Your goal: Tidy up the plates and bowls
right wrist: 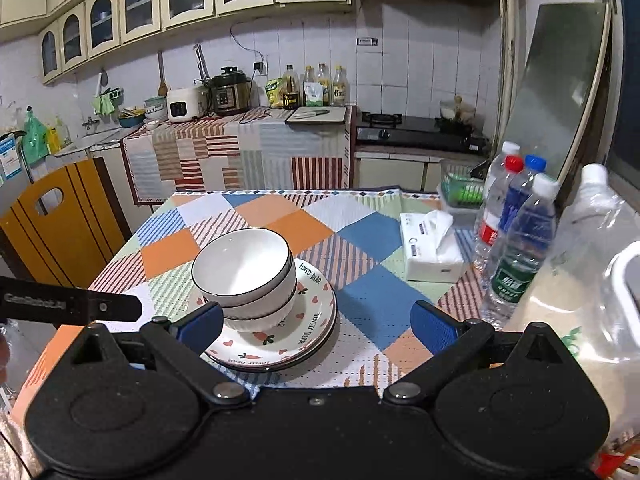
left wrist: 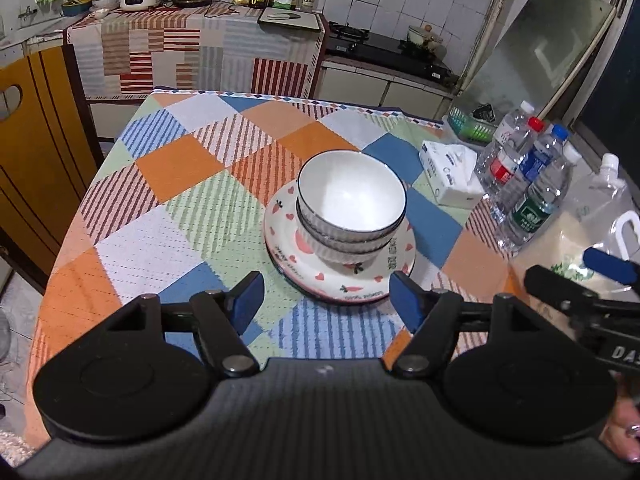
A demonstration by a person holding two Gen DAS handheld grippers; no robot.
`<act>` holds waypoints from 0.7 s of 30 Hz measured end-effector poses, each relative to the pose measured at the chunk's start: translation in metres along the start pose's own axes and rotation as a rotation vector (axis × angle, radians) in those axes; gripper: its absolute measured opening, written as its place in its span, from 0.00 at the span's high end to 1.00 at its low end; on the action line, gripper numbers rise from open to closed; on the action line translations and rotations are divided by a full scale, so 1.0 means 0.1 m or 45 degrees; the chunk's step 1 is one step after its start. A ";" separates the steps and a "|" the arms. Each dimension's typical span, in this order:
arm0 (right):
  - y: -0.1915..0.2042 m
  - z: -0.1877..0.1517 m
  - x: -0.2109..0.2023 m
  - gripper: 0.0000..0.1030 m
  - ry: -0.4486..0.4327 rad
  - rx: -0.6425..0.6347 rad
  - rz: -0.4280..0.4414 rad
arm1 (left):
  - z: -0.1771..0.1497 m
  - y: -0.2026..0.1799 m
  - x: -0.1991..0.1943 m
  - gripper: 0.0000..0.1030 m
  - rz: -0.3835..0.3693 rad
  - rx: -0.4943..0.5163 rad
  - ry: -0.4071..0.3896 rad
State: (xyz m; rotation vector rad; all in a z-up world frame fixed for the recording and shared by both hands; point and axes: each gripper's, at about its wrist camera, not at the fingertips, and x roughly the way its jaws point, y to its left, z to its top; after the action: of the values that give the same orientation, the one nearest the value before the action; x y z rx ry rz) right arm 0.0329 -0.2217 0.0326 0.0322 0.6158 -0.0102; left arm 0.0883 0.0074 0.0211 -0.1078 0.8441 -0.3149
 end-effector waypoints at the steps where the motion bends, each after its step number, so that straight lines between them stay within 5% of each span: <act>1: 0.01 0.00 -0.03 0.02 0.003 -0.005 -0.005 | -0.01 0.00 0.00 0.33 0.006 0.004 0.014; 6: 0.04 -0.04 -0.15 0.02 0.039 0.001 -0.028 | -0.09 0.01 -0.03 0.33 0.034 0.002 0.025; 21: 0.17 -0.16 -0.19 0.02 0.098 -0.016 -0.087 | -0.37 -0.04 -0.20 0.04 0.210 0.123 -0.077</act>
State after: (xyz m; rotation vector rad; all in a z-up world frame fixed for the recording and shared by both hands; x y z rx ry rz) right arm 0.0083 -0.2037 0.0309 -0.0006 0.6934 -0.0711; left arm 0.0477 0.0113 0.0117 0.0419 0.7711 -0.1961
